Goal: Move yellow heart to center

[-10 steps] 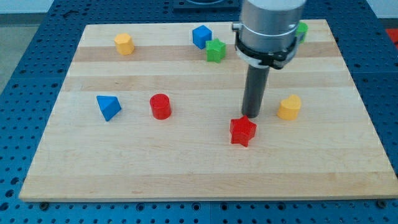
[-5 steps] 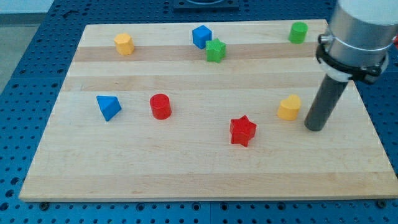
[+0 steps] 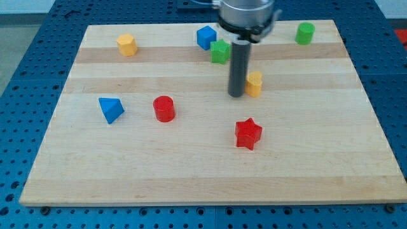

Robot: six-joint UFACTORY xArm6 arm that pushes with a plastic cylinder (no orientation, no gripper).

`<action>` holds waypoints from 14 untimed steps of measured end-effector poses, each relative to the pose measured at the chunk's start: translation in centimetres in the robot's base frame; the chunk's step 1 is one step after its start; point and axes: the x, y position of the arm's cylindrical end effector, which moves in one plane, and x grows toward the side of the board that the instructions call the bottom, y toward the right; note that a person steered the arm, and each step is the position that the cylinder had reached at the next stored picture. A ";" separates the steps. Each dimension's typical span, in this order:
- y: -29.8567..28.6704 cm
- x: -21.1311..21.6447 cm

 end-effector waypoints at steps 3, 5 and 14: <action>6.5 1.2; 7.3 -0.6; 12.2 -3.3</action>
